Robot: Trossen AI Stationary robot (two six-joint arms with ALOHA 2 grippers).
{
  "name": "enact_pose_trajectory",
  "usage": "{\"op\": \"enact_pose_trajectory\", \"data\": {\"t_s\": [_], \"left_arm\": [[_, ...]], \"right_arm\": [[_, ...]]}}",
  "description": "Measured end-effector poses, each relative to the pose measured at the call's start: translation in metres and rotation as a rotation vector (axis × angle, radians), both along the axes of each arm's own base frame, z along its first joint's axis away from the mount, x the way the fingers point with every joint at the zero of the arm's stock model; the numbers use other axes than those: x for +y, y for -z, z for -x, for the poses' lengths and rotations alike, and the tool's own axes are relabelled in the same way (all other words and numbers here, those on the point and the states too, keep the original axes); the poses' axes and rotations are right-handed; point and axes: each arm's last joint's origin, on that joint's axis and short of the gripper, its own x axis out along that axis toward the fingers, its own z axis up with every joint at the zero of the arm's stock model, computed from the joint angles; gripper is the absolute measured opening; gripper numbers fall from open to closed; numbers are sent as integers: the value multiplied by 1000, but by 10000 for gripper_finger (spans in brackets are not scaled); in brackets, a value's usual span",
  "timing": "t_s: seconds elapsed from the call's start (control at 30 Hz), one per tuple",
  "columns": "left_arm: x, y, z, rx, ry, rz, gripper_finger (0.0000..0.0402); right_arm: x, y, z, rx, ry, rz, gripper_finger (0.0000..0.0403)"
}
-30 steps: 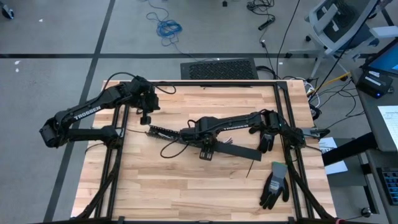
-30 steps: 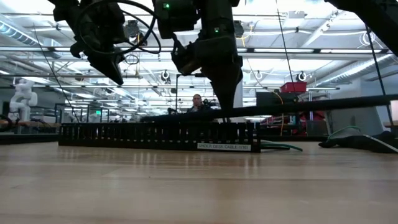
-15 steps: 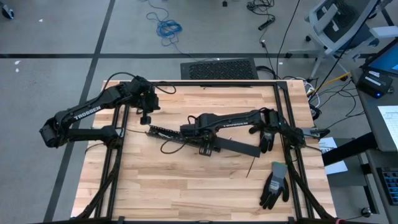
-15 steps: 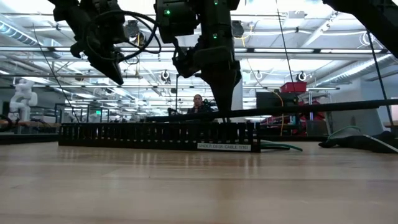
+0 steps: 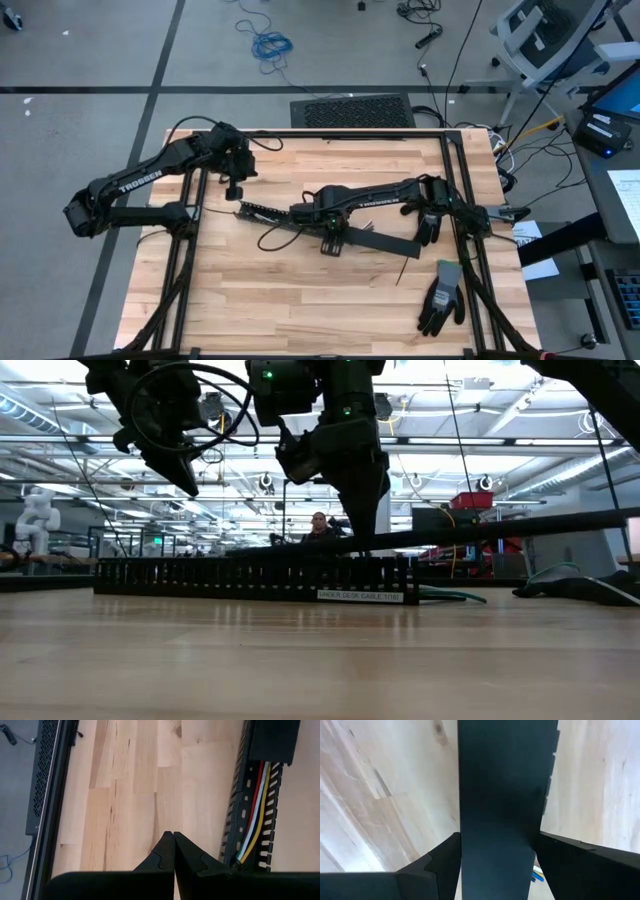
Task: Ziptie cables
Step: Close the black cable duct cover
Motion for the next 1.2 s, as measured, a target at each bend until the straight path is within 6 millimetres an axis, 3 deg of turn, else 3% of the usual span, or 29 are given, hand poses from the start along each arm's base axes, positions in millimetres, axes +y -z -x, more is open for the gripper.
{"op": "enact_pose_trajectory", "data": {"t_s": [0.53,0.8,1.1,1.2], "left_arm": [[0,0,0,14,10,-26,0],[0,0,0,17,24,-37,0],[0,0,0,18,28,-39,0],[0,0,0,18,28,-40,0]], "right_arm": [[0,0,0,-1,45,40,206],[2,-16,7,-16,69,42,206],[-1,-15,7,-14,54,39,206],[-2,-6,9,17,47,40,206]]}}
